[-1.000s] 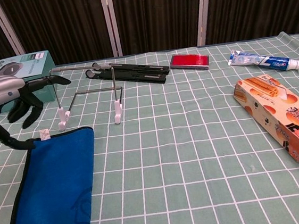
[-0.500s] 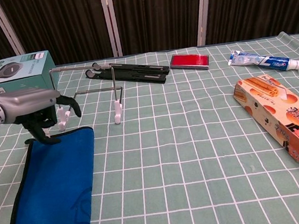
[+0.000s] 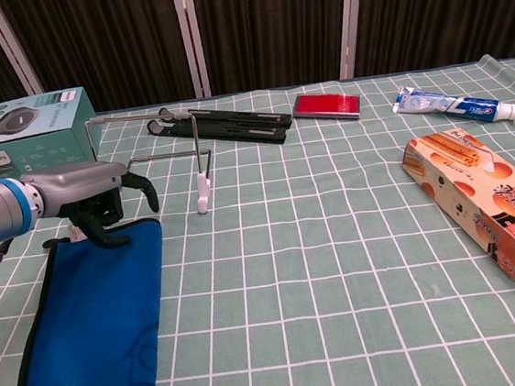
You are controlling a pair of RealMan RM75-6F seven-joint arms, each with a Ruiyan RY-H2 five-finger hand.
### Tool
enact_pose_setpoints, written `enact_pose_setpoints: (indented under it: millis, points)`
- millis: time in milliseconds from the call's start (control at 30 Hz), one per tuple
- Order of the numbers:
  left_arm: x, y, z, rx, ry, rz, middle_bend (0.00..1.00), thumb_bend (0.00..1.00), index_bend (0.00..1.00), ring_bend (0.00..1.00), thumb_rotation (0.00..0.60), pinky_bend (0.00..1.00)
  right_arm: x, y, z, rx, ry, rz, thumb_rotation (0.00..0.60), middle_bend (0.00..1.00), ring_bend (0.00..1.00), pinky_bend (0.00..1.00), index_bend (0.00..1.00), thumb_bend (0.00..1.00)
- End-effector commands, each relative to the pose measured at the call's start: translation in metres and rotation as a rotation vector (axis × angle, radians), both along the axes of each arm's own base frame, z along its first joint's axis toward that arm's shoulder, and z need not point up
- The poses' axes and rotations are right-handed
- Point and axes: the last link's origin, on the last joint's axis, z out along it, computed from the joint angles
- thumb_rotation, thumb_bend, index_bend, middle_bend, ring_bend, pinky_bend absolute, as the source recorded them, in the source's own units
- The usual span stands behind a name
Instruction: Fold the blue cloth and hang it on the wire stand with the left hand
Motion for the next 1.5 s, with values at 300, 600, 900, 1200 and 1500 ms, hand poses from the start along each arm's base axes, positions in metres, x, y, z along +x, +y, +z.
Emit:
enact_pose_setpoints:
  millis: [300,600,900,1200,1500]
  points:
    - [-0.001,0.001,-0.009,-0.026,0.007,0.011,0.94,0.44,0.31,0.95,0.600,1.00,-0.001,0.000,0.000,0.001,-0.001,-0.002,0.600,0.00,0.00,0.00,0.00,0.00]
    - [0.000,0.000,-0.019,-0.028,-0.003,0.010,0.94,0.44,0.37,0.95,0.600,1.00,-0.002,-0.001,-0.001,0.005,-0.002,-0.006,0.600,0.00,0.00,0.00,0.00,0.00]
    - [-0.001,0.000,-0.021,-0.026,-0.005,0.010,0.94,0.44,0.46,0.95,0.600,1.00,-0.003,-0.001,-0.001,0.007,-0.003,-0.008,0.600,0.00,0.00,0.00,0.00,0.00]
    - [-0.002,-0.001,-0.020,-0.023,-0.017,0.009,0.94,0.50,0.59,0.95,0.600,1.00,-0.002,0.000,-0.001,0.007,-0.004,-0.004,0.600,0.00,0.00,0.00,0.00,0.00]
    - [0.000,-0.006,-0.014,-0.014,-0.033,-0.003,0.94,0.51,0.66,0.95,0.600,1.00,0.000,0.000,-0.001,0.008,-0.004,0.001,0.600,0.00,0.00,0.00,0.00,0.00]
